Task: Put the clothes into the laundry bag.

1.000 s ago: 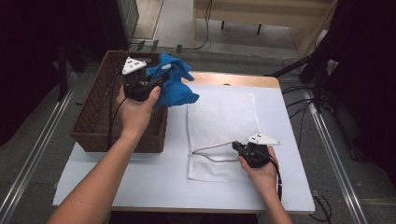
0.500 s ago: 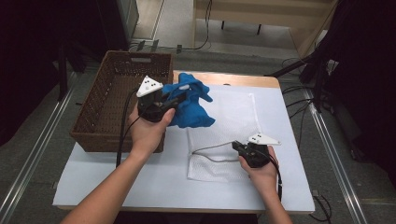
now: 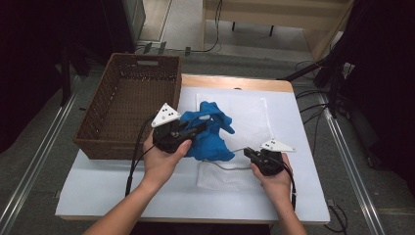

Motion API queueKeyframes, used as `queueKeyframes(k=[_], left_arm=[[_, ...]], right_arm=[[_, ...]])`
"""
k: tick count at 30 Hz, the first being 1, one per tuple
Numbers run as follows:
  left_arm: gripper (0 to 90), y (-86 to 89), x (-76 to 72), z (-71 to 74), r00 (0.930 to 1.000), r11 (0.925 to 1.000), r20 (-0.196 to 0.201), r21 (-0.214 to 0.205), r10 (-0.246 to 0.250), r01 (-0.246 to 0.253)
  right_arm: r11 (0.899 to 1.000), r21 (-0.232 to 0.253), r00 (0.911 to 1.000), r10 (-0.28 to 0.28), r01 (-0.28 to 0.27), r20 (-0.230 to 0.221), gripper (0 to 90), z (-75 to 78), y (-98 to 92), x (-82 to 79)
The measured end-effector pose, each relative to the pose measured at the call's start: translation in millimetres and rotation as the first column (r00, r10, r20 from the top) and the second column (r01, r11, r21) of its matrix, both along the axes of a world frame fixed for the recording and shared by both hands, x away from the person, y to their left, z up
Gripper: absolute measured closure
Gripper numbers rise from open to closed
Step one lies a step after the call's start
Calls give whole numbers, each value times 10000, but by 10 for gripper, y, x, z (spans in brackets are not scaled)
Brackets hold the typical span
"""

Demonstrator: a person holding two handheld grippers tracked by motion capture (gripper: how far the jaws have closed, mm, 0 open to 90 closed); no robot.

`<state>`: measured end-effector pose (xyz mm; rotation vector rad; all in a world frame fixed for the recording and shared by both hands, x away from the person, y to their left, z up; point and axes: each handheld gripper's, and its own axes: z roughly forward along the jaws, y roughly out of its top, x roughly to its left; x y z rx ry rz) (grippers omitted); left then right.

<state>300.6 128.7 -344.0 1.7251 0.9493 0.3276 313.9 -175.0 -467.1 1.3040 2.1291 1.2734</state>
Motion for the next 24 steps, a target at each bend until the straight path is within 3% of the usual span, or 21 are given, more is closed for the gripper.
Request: queueKeyframes(k=[5, 10, 17, 19, 24], left_arm=[[706, -28, -135, -171, 9990, 9995, -317, -8, -323, 322], [706, -49, -216, -309, 9964, 9980, -629, -321, -564, 545], [706, -173, -367, -564, 9882, 9934, -1108, -546, -1061, 1005], [705, -219, -412, -664, 9833, 9915, -1341, -593, -1233, 1162], [692, -355, -529, -1020, 9586, 9847, -2251, -336, -1743, 1711]], right_arm=[[10000, 57, 10000, 40, -40, -2, 899, 0, 18, -2], [10000, 74, 10000, 66, -66, -4, 899, 7, 27, -4], [9998, 189, 10000, 88, -88, 5, 899, 20, 43, 4], [9997, 218, 9999, 114, -115, 28, 899, 28, 52, 0], [9994, 324, 9999, 129, -130, 43, 899, 38, 40, -2]])
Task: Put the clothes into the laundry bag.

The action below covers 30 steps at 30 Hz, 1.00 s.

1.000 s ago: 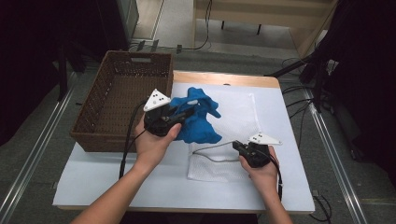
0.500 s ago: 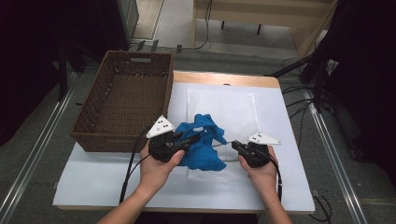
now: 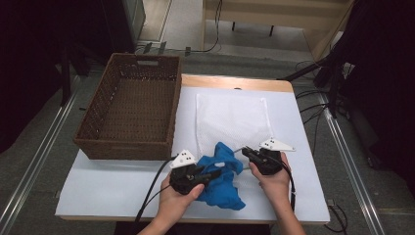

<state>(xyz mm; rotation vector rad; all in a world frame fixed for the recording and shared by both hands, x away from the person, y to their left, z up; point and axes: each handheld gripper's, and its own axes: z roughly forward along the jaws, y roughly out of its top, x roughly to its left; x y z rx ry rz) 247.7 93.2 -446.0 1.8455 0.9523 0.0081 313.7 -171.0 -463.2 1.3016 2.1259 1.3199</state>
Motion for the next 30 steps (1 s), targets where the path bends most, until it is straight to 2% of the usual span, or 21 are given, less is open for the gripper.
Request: queueKeyframes(k=[3, 4, 5, 6, 8, 10, 11, 13, 15, 17, 18, 19, 20, 21, 22, 23, 24, 26, 27, 28, 30], left_arm=[[667, -93, -23, -209, 9979, 9982, -463, 368, -460, 477], [643, -108, -21, -234, 9977, 9978, -451, 407, -514, 533], [615, -118, -26, -234, 9985, 9972, -221, 551, -498, 510], [572, -129, -34, -223, 9991, 9978, 83, 514, -423, 418], [440, -142, -57, -181, 9980, 9976, 420, 523, -474, 452], [239, -146, -96, -114, 9954, 9958, 770, 759, -562, 503], [239, -142, -109, -77, 9948, 9947, 859, 912, -549, 470], [176, -119, -102, -9, 9941, 9949, 978, 933, -473, 382], [172, -101, -60, 40, 9953, 9977, 918, 623, -320, 263], [233, -123, 19, 72, 9977, 9990, 612, 355, -282, 261], [235, -193, 97, 103, 9979, 9990, 543, 286, -356, 341], [235, -193, 97, 103, 9979, 9990, 543, 286, -356, 341], [234, -295, 179, 93, 9991, 9968, 420, 798, -46, 12], [230, -332, 210, 73, 9995, 9944, 286, 1047, 130, -159], [222, -377, 267, 24, 9996, 9919, -47, 1245, 272, -264], [214, -377, 267, 24, 9996, 9919, -47, 1245, 272, -264], [214, -410, 302, -24, 9988, 9914, -342, 1277, 344, -297], [203, -478, 345, -120, 9966, 9835, -733, 1790, 387, -250], [207, -511, 350, -161, 9960, 9794, -827, 2012, 351, -178], [211, -560, 342, -208, 9972, 9758, -699, 2185, 270, -112], [215, -571, 346, -217, 9972, 9745, -699, 2243, 253, -90]], right_arm=[[10000, 31, 10000, 16, -16, 59, 899, 27, 5, -9], [10000, 33, 9999, 46, -47, 126, 899, 43, 3, -8], [10000, 67, 9999, 26, -27, 139, 899, 51, 3, -9], [9999, 104, 9999, 42, -44, 148, 899, 59, 3, -10], [9999, 104, 9998, 67, -69, 162, 899, 59, 1, -11], [9999, 114, 9999, 65, -67, 126, 898, 56, -2, -11], [9999, 114, 9999, 65, -67, 126, 898, 56, -2, -11], [9998, 188, 9998, 89, -92, 161, 899, 68, -11, -9], [9997, 244, 9998, 95, -99, 152, 898, 78, -17, -10], [9995, 286, 9998, 112, -116, 153, 898, 82, -15, -12], [9996, 244, 9998, 135, -139, 164, 898, 80, -6, -15], [9996, 209, 9997, 171, -175, 166, 898, 78, 2, -18], [9996, 213, 9997, 188, -191, 166, 898, 76, 11, -20], [9996, 199, 9997, 184, -187, 159, 898, 74, 15, -20], [9996, 191, 9997, 183, -186, 150, 898, 73, 16, -20], [9996, 191, 9997, 183, -186, 150, 898, 73, 16, -20], [9996, 197, 9997, 198, -201, 147, 898, 73, 16, -20], [9996, 203, 9997, 214, -218, 154, 898, 75, 11, -20], [9995, 232, 9997, 220, -223, 139, 898, 75, 7, -21], [9994, 237, 9996, 261, -263, 106, 898, 73, 3, -22], [9993, 239, 9995, 284, -287, 96, 898, 70, 6, -23]])
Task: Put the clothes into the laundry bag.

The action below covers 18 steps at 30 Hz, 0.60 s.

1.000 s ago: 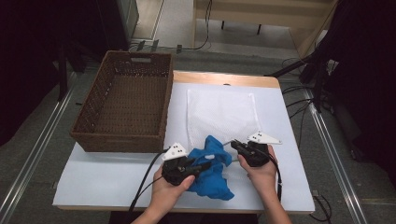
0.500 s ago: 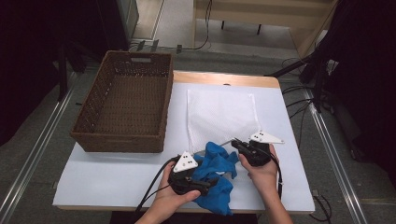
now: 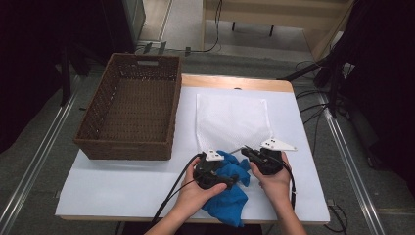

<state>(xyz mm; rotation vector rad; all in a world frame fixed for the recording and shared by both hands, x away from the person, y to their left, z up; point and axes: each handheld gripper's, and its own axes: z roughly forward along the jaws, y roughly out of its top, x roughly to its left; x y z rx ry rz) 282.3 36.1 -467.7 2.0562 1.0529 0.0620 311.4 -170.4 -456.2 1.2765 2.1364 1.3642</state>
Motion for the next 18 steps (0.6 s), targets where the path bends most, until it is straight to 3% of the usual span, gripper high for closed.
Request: queueKeyframes(k=[3, 4, 5, 6, 7, 9, 14, 15, 16, 17, 18], left_arm=[[343, -3, 21, -6, 9998, 9999, -126, -7, -123, 123], [343, 2, 18, 2, 9996, 9996, -72, 68, -268, 268], [465, 8, 15, 10, 9988, 9988, -124, -36, -479, 478], [644, 8, 14, 16, 9976, 9977, -192, -100, -667, 665], [644, 10, 11, 29, 9972, 9974, -168, -22, -724, 724], [745, 33, 18, 62, 9965, 9968, -253, -94, -798, 796], [794, 123, 0, 209, 9938, 9895, -249, -994, -1079, 1050], [796, 137, -5, 245, 9930, 9852, -193, -1289, -1166, 1132], [797, 146, -14, 317, 9900, 9741, -157, -1815, -1401, 1350], [796, 146, -14, 317, 9900, 9741, -157, -1815, -1401, 1350], [796, 143, -17, 352, 9887, 9682, -104, -2045, -1496, 1443]], right_arm=[[10000, 27, 10000, 84, -84, 47, 898, 7, 23, -17], [10000, 27, 10000, 84, -84, 47, 898, 7, 23, -17], [9999, 53, 9999, 94, -95, 68, 898, 13, 28, -22], [9999, 20, 9999, 130, -130, 111, 898, 24, 38, -29], [9999, 20, 9999, 130, -130, 111, 898, 24, 38, -29], [9999, 9, 9998, 162, -162, 137, 898, 29, 42, -33], [9998, 37, 9997, 185, -185, 130, 898, 35, 62, -47], [9997, 1, 9996, 231, -231, 169, 898, 34, 74, -46], [9997, 14, 9996, 244, -244, 170, 898, 33, 86, -48], [9997, 14, 9996, 244, -244, 170, 898, 33, 86, -48], [9996, -18, 9994, 297, -296, 196, 898, 35, 104, -50]])
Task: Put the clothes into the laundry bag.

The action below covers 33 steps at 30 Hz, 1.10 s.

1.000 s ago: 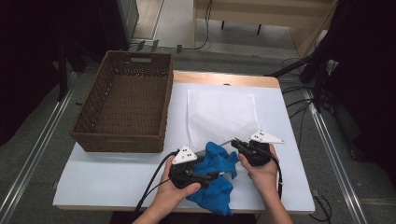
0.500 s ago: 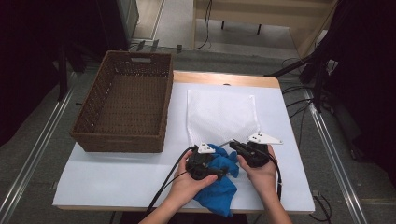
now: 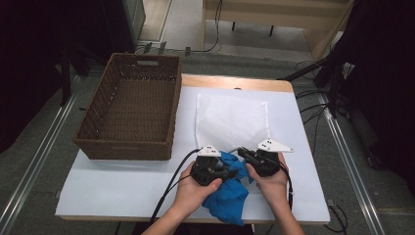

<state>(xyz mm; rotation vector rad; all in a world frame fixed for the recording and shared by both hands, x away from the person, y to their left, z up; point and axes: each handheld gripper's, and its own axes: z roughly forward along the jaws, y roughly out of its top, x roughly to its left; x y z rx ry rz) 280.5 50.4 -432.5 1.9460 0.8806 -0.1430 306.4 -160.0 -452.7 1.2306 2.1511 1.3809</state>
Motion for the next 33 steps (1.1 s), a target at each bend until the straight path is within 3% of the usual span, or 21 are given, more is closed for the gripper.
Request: queueKeyframes(k=[1, 3, 6, 10, 14, 18, 20, 23, 25, 27, 28, 29, 30, 31, 32, 33], left_arm=[[796, -7, -1, 27, 10000, 9998, 69, -176, -24, 25], [794, -36, 43, 26, 10000, 9999, 55, -104, 63, -62], [789, -62, 104, -54, 9992, 9991, -200, 212, 359, -355], [783, -80, 226, -263, 9911, 9897, -683, 945, 1143, -1076], [780, -84, 239, -289, 9878, 9878, -817, 932, 1324, -1247], [787, -91, 201, -174, 9900, 9904, -492, 477, 1322, -1299], [790, -96, 190, -63, 9906, 9907, -181, 37, 1357, -1357], [789, -118, 182, -2, 9929, 9929, 115, -141, 1185, -1183], [786, -138, 183, 11, 9952, 9956, 282, -120, 937, -934], [752, -167, 196, -45, 9931, 9925, 391, 477, 1109, -1127], [703, -185, 242, -182, 9864, 9789, 328, 1217, 1611, -1640], [649, -185, 242, -182, 9864, 9789, 328, 1217, 1611, -1640], [586, -162, 261, -248, 9836, 9764, 67, 1197, 1801, -1796], [586, -133, 252, -282, 9822, 9791, -164, 851, 1870, -1849], [521, -111, 224, -281, 9825, 9801, -141, 737, 1856, -1841], [486, -90, 118, -209, 9834, 9797, 443, 885, 1762, -1796]], right_arm=[[10000, 0, 10000, 0, 0, 0, 898, 0, 0, 0], [9999, 115, 10000, 22, -23, 21, 898, 17, 13, -13], [9999, 111, 9999, -22, 20, 120, 898, 36, 11, -25], [9996, 276, 9994, -30, 21, 349, 898, 72, 24, -34], [9992, 366, 9986, 130, -149, 507, 898, 111, 29, -57], [9979, 609, 9977, 166, -207, 664, 899, 168, 19, -79], [9969, 754, 9968, 173, -231, 778, 898, 211, 22, -98], [9962, 819, 9948, 209, -291, 995, 898, 242, 41, -120], [9959, 862, 9943, 188, -279, 1047, 898, 257, 46, -135], [9957, 874, 9941, 200, -295, 1069, 898, 261, 47, -139], [9962, 811, 9940, 223, -312, 1073, 898, 261, 50, -145], [9962, 811, 9940, 223, -312, 1073, 898, 261, 50, -145], [9963, 803, 9943, 228, -312, 1040, 898, 248, 51, -140], [9963, 803, 9943, 228, -312, 1040, 898, 248, 51, -140], [9970, 712, 9942, 234, -310, 1050, 898, 238, 44, -136], [9967, 758, 9948, 209, -285, 992, 898, 236, 40, -135]])
